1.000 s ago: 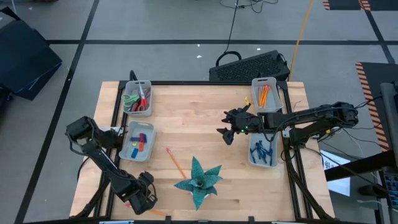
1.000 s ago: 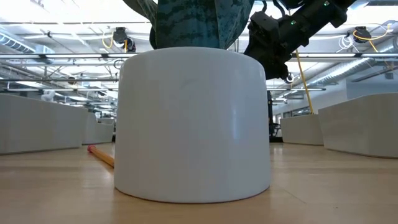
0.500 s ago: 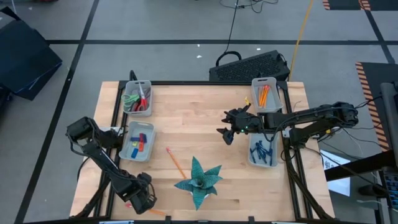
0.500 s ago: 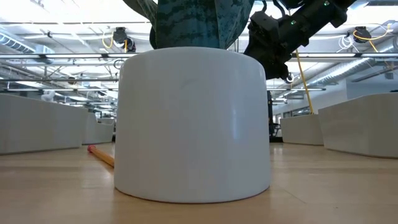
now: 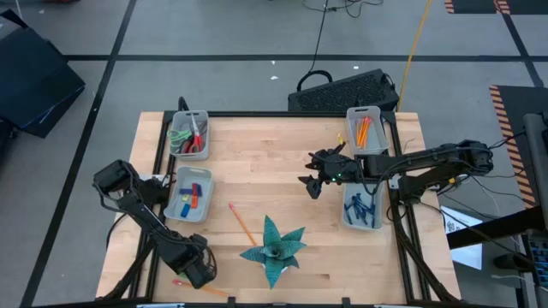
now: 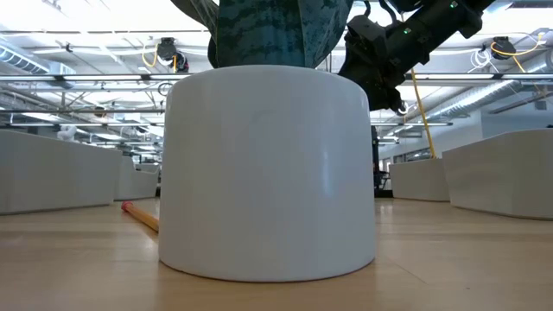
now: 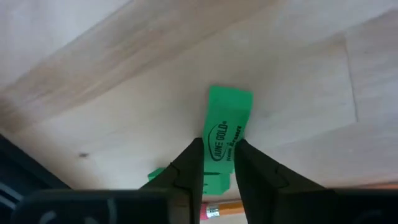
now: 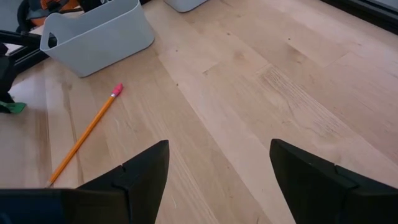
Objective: Sort crayons/erasers/pens/pencils in bins
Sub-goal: Put the top green eraser into the bottom left gray bin
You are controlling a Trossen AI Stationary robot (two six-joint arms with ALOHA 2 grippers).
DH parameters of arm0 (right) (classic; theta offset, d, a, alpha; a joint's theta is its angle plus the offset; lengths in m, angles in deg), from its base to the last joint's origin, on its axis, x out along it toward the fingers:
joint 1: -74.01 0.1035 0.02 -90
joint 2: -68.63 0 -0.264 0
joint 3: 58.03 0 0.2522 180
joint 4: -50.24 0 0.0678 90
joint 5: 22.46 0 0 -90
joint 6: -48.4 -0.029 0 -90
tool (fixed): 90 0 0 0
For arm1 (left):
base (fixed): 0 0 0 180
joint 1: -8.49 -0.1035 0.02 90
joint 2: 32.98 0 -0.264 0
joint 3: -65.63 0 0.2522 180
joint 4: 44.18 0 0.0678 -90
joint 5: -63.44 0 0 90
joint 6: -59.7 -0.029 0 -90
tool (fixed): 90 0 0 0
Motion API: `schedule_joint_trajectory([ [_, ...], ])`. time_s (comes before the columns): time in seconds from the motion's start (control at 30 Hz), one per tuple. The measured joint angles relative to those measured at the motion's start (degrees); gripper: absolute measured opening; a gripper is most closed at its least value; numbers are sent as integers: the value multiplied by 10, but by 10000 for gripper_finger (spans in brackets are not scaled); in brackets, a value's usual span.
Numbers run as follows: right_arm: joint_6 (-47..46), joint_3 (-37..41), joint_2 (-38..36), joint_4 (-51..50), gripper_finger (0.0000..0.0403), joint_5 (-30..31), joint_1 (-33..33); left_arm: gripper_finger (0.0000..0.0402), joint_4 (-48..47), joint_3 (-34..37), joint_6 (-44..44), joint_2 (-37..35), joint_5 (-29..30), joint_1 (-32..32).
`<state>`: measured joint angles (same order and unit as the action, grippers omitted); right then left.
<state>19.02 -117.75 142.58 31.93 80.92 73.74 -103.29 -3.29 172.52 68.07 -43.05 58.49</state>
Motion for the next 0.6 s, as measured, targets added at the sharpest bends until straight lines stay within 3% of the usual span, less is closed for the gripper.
schedule_joint_trajectory([
  [0.2, -2, 0, 0, 0, 270, -2, 0, 87, -21, -5, -2, -3, 3, -5],
  [0.4, -1, 0, 0, 0, 270, -2, 0, 87, -67, -14, 0, -5, 41, -5],
  [0.6, 0, 0, 0, 0, 270, -2, 0, 88, -52, 5, -16, -8, 60, -4],
])
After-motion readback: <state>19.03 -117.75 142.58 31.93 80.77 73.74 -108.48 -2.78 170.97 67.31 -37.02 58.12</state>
